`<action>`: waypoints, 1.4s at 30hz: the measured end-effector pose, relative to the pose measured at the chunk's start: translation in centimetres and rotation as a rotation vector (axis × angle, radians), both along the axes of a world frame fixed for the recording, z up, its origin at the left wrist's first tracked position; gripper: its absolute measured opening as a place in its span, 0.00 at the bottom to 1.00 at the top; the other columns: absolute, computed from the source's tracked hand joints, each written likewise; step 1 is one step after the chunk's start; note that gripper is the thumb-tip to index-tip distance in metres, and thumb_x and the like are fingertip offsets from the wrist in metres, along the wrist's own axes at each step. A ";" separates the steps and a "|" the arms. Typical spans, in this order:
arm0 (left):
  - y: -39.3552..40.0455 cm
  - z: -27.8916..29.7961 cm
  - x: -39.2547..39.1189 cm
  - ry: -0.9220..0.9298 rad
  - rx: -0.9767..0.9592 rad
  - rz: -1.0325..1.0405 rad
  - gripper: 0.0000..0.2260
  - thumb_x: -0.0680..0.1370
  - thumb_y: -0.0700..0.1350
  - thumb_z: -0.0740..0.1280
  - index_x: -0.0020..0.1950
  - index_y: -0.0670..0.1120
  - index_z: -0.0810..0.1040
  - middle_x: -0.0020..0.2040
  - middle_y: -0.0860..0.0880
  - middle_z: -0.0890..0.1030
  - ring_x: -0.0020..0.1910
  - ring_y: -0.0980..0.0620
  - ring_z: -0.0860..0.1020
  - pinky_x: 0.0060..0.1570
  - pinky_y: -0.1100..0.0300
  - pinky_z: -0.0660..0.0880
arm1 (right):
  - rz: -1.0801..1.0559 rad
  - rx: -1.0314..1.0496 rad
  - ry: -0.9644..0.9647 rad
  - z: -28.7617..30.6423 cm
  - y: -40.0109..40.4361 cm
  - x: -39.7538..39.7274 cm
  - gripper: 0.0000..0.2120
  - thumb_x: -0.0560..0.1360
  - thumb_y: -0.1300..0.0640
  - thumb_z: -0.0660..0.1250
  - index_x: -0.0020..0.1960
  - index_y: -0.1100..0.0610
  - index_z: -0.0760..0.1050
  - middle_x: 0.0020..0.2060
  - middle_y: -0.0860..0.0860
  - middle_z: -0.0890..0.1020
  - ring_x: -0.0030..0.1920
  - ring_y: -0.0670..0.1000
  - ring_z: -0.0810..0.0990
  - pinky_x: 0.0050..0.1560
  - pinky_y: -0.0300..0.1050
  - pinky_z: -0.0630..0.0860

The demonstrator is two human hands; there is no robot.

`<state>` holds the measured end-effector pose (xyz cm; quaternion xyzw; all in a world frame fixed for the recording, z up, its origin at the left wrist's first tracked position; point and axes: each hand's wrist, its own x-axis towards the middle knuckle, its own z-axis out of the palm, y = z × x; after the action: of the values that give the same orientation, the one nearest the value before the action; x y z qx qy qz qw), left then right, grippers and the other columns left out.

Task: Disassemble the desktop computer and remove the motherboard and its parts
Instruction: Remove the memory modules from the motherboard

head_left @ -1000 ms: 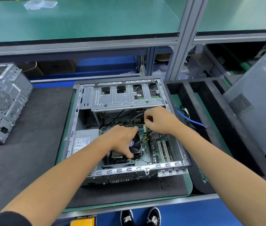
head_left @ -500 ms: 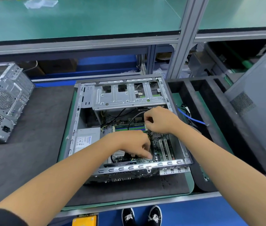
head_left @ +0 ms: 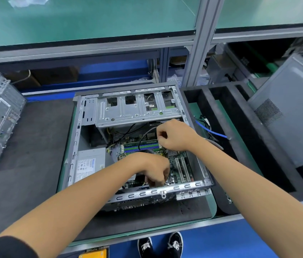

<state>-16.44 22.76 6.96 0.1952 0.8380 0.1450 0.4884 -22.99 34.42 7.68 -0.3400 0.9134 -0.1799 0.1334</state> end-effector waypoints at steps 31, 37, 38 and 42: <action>3.2 -3.0 0.9 0.268 -0.115 -0.159 0.09 0.72 0.32 0.64 0.34 0.39 0.67 0.31 0.45 0.68 0.29 0.49 0.65 0.25 0.60 0.63 | 0.020 -0.006 0.016 0.1 0.1 0.2 0.06 0.71 0.59 0.62 0.35 0.56 0.74 0.26 0.48 0.73 0.28 0.49 0.69 0.30 0.41 0.66; 3.2 -0.8 0.1 0.418 0.043 0.068 0.11 0.71 0.35 0.63 0.30 0.43 0.67 0.25 0.46 0.66 0.25 0.49 0.63 0.22 0.59 0.59 | -0.016 -0.112 -0.034 0.3 0.0 0.0 0.10 0.72 0.59 0.63 0.33 0.60 0.73 0.28 0.55 0.76 0.30 0.53 0.69 0.32 0.46 0.68; 3.0 -0.3 0.0 0.414 0.038 0.070 0.09 0.71 0.35 0.63 0.31 0.40 0.69 0.25 0.45 0.68 0.25 0.49 0.64 0.22 0.60 0.59 | -0.044 -0.179 -0.069 0.3 0.1 -0.2 0.10 0.73 0.59 0.63 0.33 0.61 0.73 0.28 0.56 0.76 0.30 0.55 0.70 0.32 0.48 0.68; 1.3 -0.2 0.2 0.244 -0.014 0.079 0.05 0.73 0.34 0.61 0.43 0.34 0.76 0.31 0.41 0.78 0.25 0.49 0.72 0.20 0.64 0.65 | -0.089 -0.239 -0.090 0.4 0.5 -0.2 0.09 0.73 0.58 0.64 0.36 0.59 0.77 0.31 0.57 0.80 0.34 0.60 0.76 0.34 0.52 0.74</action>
<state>-16.19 24.03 6.80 0.1747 0.8993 0.1335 0.3780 -23.18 34.95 8.08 -0.3042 0.8927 -0.3082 0.1247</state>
